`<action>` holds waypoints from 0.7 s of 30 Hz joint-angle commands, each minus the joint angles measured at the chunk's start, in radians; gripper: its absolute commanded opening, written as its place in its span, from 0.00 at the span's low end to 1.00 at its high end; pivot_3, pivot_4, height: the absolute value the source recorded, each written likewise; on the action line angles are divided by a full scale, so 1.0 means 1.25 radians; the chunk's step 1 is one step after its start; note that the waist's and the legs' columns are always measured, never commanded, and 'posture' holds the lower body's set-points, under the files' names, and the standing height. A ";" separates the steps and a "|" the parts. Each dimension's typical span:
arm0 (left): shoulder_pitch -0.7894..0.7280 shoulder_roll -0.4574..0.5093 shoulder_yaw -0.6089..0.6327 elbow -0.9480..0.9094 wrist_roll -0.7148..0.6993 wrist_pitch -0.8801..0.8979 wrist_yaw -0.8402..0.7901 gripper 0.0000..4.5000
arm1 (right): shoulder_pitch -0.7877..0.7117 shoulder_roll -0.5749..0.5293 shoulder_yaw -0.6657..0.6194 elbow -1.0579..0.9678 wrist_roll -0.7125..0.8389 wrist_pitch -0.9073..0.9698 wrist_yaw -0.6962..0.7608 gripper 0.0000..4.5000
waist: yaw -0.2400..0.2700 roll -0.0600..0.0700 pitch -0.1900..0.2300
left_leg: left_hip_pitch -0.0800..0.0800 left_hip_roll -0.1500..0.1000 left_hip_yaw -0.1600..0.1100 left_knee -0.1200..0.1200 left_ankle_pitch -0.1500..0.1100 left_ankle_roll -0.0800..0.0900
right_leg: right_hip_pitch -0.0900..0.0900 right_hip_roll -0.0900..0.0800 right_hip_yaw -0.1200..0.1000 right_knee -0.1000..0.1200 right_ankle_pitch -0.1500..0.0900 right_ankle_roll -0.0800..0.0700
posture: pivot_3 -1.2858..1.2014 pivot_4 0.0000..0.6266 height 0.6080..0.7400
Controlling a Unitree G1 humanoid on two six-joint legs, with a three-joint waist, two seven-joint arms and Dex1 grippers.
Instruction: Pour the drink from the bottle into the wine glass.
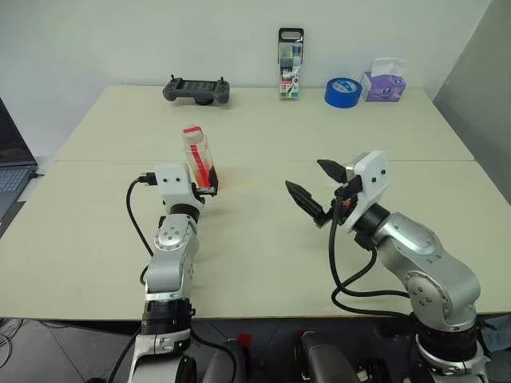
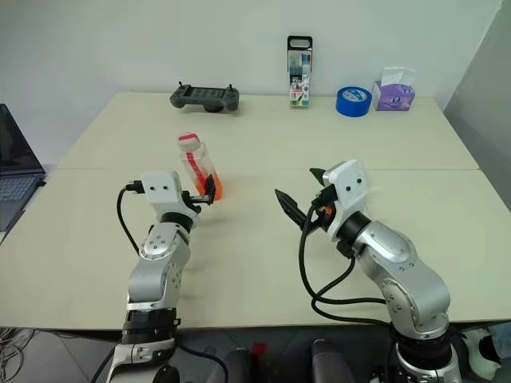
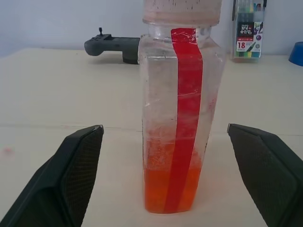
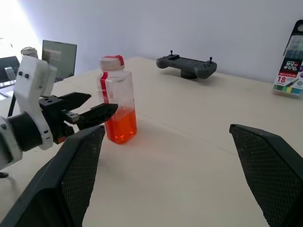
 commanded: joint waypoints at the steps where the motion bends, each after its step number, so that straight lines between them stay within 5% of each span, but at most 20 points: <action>1: -0.048 0.015 0.003 0.041 0.001 -0.054 -0.014 0.99 | -0.007 0.005 0.002 -0.022 0.006 -0.005 -0.006 1.00 | 0.000 0.000 0.000 | 0.000 0.000 0.000 0.000 0.000 0.000 | 0.000 0.000 0.000 0.000 0.000 0.000 | 0.52 0.24 1.00; 21: -0.252 0.037 0.018 0.336 -0.003 -0.232 -0.011 0.99 | 0.016 0.016 0.010 -0.027 -0.018 -0.004 -0.043 1.00 | 0.000 0.000 0.000 | -0.001 0.000 -0.001 0.000 0.000 0.000 | -0.001 0.000 -0.001 0.000 0.000 0.000 | 0.52 0.24 1.00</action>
